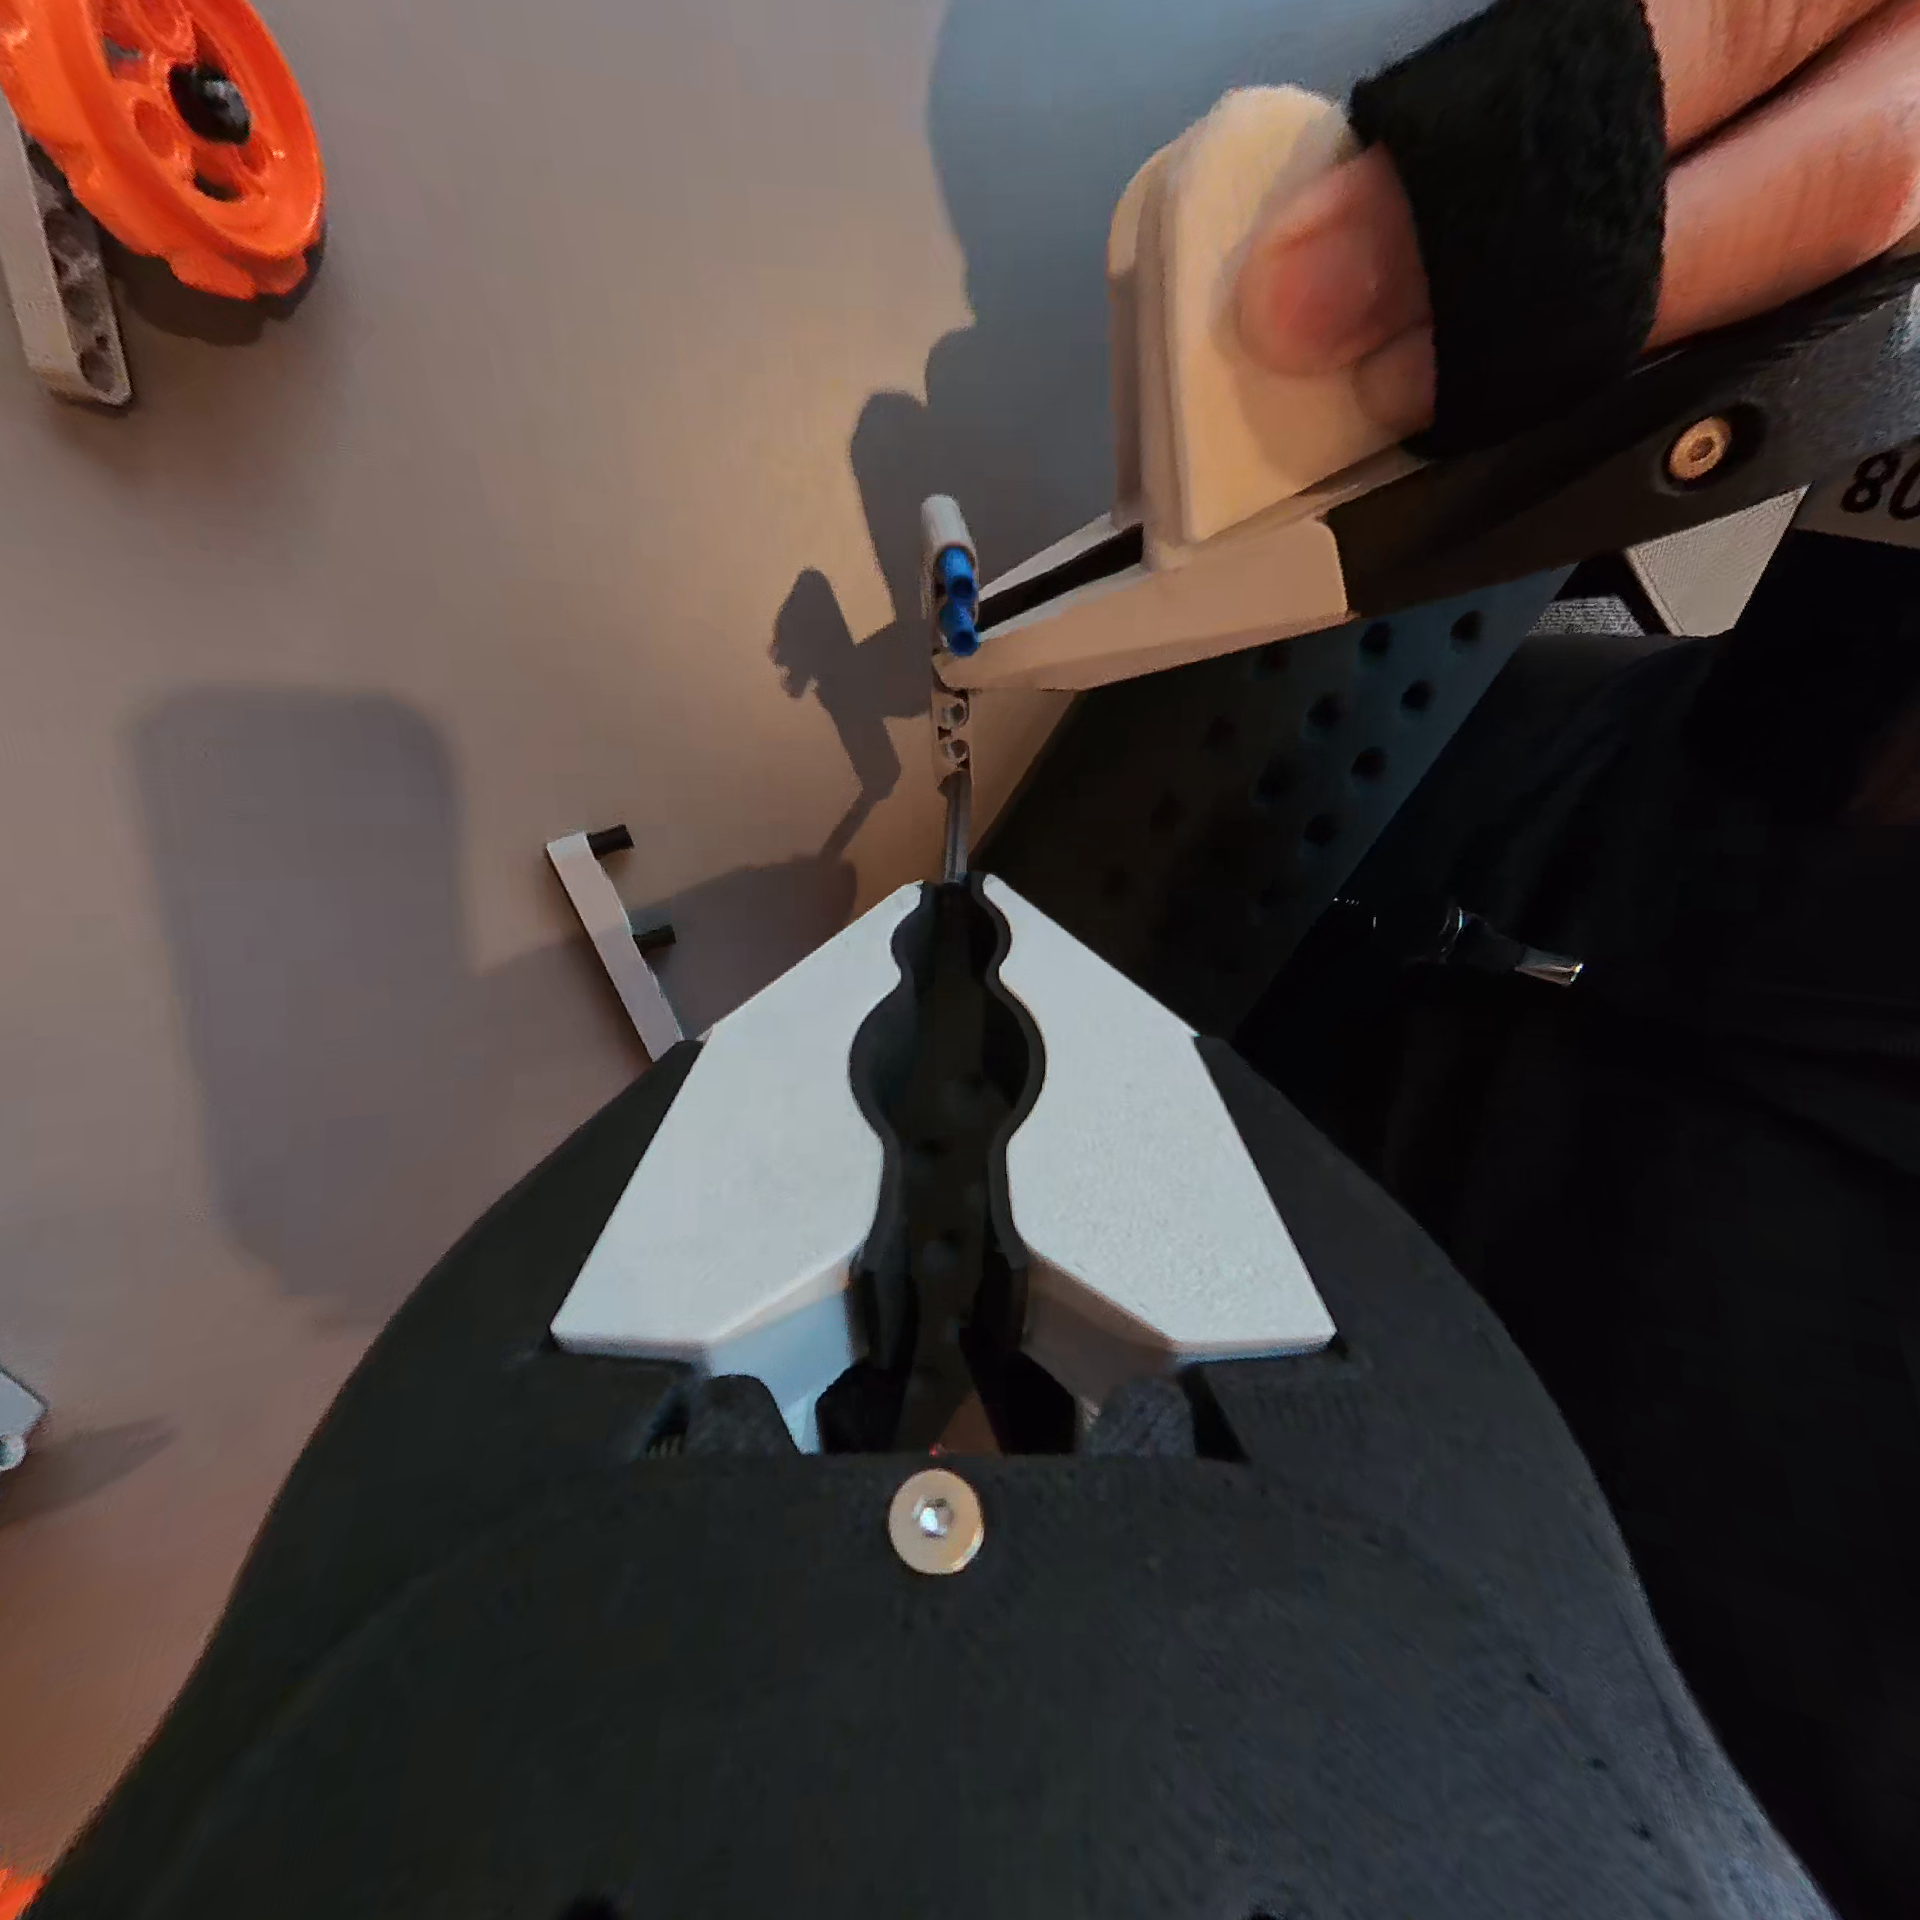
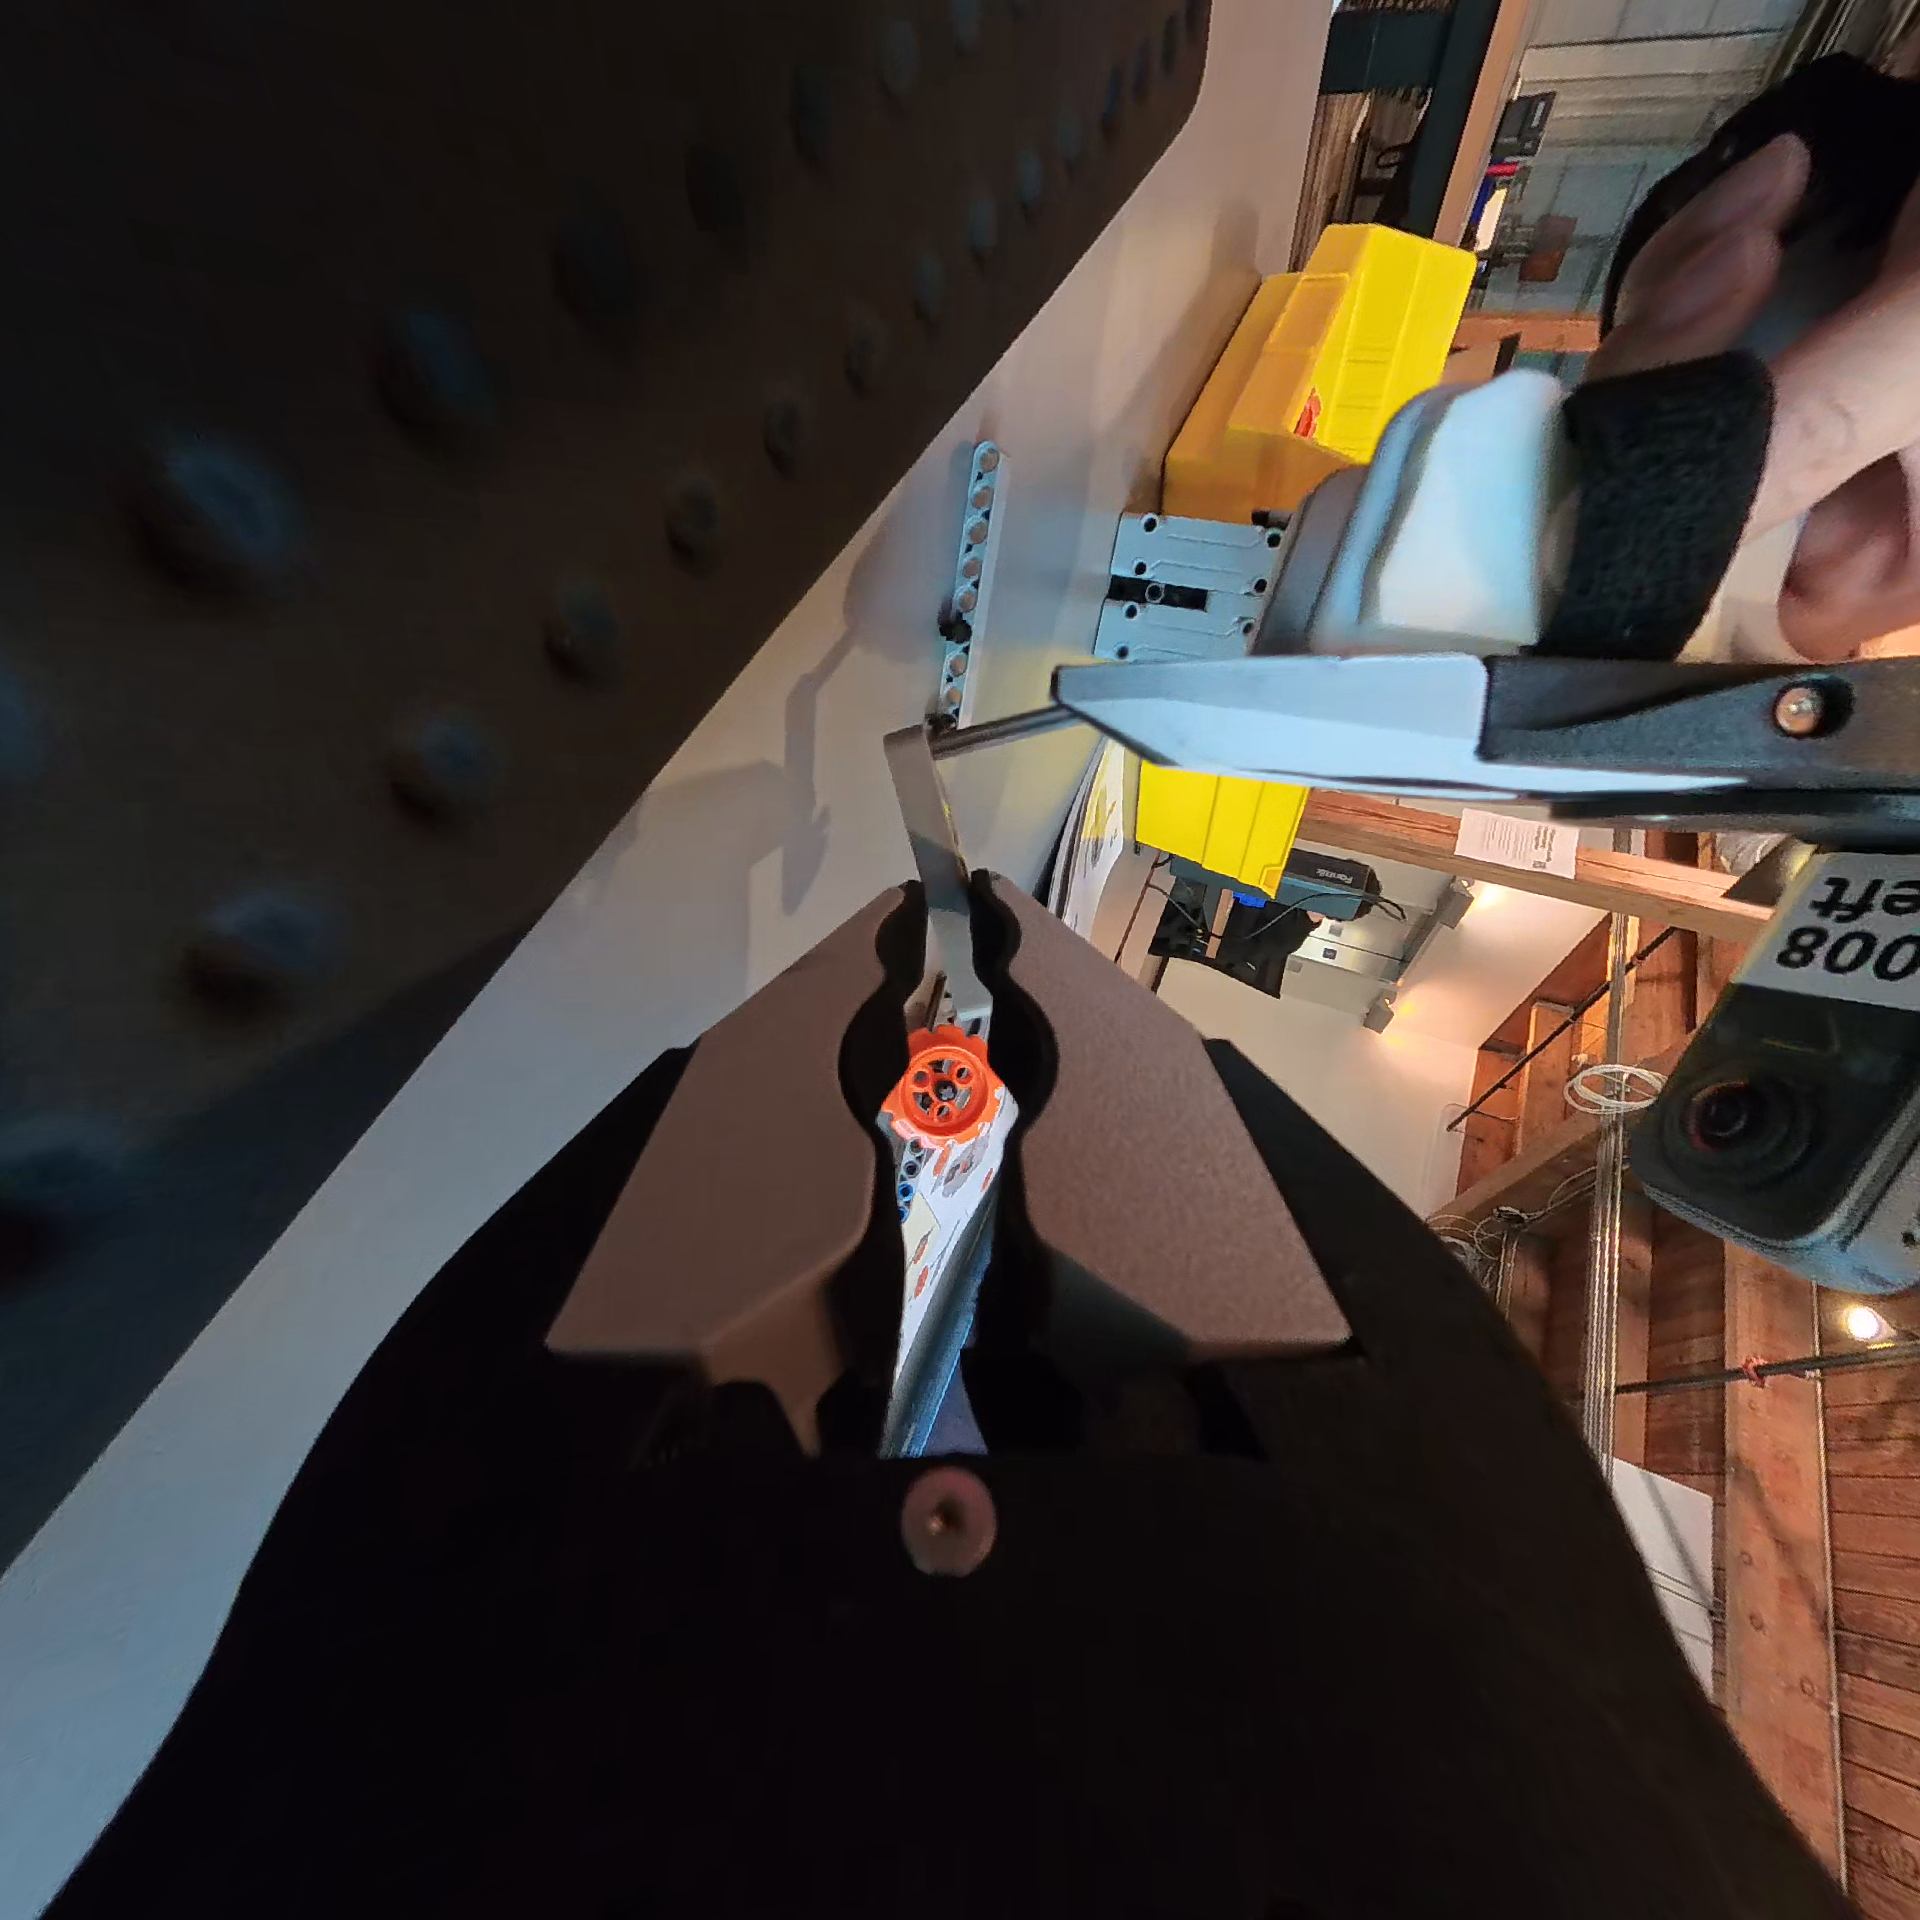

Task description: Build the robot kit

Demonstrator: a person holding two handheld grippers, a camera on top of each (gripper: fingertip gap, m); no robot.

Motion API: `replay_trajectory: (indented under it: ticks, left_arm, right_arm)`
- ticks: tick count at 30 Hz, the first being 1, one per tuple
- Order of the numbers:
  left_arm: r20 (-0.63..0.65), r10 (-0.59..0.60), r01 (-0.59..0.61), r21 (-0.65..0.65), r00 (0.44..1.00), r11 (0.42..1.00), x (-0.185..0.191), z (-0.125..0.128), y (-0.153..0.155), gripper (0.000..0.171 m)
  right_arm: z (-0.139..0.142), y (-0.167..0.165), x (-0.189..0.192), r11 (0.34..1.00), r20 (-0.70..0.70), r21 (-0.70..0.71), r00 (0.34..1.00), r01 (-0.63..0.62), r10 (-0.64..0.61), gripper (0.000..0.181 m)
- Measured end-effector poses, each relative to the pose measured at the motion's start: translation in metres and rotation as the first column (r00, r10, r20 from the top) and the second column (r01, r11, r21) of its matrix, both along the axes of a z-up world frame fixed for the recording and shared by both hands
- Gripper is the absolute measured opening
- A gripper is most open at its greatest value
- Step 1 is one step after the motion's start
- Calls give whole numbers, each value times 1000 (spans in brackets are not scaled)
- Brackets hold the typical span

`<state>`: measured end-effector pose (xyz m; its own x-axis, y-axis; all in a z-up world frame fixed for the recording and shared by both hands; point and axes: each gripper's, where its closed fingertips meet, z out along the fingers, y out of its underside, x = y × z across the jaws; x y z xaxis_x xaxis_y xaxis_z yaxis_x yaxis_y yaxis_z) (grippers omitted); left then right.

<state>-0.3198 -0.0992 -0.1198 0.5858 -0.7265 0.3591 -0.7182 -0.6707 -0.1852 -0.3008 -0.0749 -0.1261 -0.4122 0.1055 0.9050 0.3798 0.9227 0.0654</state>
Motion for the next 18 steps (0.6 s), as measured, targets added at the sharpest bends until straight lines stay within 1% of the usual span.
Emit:
replay_trajectory:
  ticks: [3, 7, 11, 14, 16, 18]
  left_arm:
    - [20, 6, -6, -8, 1000, 1000, 3, 1, 2, 3]
    - [25, 26, -27, 6, 999, 1000, 3, 2, 6, 3]
    - [-12, 12, -11, 53, 1000, 999, -1, 0, 8, 3]
    - [-14, 1, 0, 62, 1000, 998, 0, 1, 7, 3]
    - [2, 8, -8, 66, 1000, 998, 1, 2, 9, 4]
    - [44, 20, -24, 80, 999, 997, 6, 5, 13, 4]
  right_arm:
    - [0, 1, 0, 1000, -4, -12, 1000, 8, -8, 7]
    - [-2, 1, 0, 996, -6, -79, 1000, 27, -27, 7]
    - [-3, 1, -1, 990, -12, -135, 999, 39, -41, 7]
    - [-2, 2, -1, 987, -23, -156, 999, 44, -48, 7]
    - [0, 4, -2, 984, -34, -168, 997, 58, -64, 7]
    - [3, 5, -2, 982, -49, -179, 996, 65, -75, 7]
